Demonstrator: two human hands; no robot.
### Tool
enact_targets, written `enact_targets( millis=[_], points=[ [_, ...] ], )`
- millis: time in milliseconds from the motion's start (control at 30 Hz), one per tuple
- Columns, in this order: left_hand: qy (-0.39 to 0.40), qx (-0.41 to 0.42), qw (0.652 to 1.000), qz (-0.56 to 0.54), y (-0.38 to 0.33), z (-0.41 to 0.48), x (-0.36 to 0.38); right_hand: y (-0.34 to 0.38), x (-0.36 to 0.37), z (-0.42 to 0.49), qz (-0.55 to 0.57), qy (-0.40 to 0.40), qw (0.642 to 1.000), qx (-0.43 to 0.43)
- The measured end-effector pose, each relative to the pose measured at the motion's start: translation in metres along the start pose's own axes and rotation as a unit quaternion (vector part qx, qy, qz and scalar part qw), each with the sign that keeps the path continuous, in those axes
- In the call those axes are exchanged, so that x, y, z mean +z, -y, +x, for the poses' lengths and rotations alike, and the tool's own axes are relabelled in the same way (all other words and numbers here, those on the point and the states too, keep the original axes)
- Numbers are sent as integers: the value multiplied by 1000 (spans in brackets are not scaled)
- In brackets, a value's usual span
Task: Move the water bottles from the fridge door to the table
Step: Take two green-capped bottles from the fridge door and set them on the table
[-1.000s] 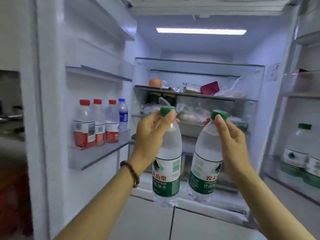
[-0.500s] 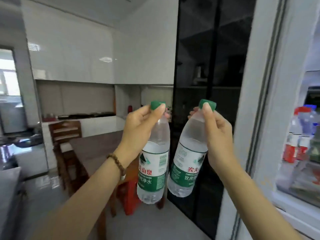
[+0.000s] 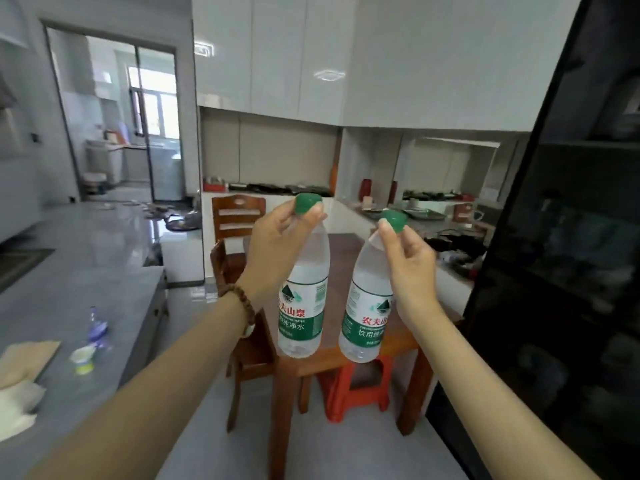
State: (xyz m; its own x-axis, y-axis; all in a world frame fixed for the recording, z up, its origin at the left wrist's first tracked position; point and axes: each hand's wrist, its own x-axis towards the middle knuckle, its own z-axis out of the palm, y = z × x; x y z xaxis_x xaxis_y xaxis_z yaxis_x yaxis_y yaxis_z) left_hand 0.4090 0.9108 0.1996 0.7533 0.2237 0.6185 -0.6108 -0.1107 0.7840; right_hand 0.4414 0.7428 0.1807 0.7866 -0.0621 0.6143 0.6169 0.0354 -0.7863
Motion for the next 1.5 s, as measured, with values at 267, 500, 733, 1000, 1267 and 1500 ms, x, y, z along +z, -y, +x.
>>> enact_targets(
  millis=[267, 500, 733, 1000, 1267, 1500],
  points=[
    [-36, -62, 995, 65, 159, 109, 2, -161, 42, 114, -21, 80, 993, 81],
    [-12, -176, 984, 40, 299, 174, -2, -299, 67, 178, -21, 98, 979, 175],
    [0, -275, 961, -8, 418, 217, -2, -405, 93, 218, -32, 111, 965, 235],
    [-15, -333, 943, 7, 515, 235, 7, -499, 103, 247, -58, 113, 941, 313],
    [-7, -348, 937, 42, 553, 239, 15, -548, 94, 255, -46, 197, 913, 354],
    [-13, -343, 937, 68, 561, 239, 19, -564, 88, 262, -7, 223, 906, 359]
  ],
)
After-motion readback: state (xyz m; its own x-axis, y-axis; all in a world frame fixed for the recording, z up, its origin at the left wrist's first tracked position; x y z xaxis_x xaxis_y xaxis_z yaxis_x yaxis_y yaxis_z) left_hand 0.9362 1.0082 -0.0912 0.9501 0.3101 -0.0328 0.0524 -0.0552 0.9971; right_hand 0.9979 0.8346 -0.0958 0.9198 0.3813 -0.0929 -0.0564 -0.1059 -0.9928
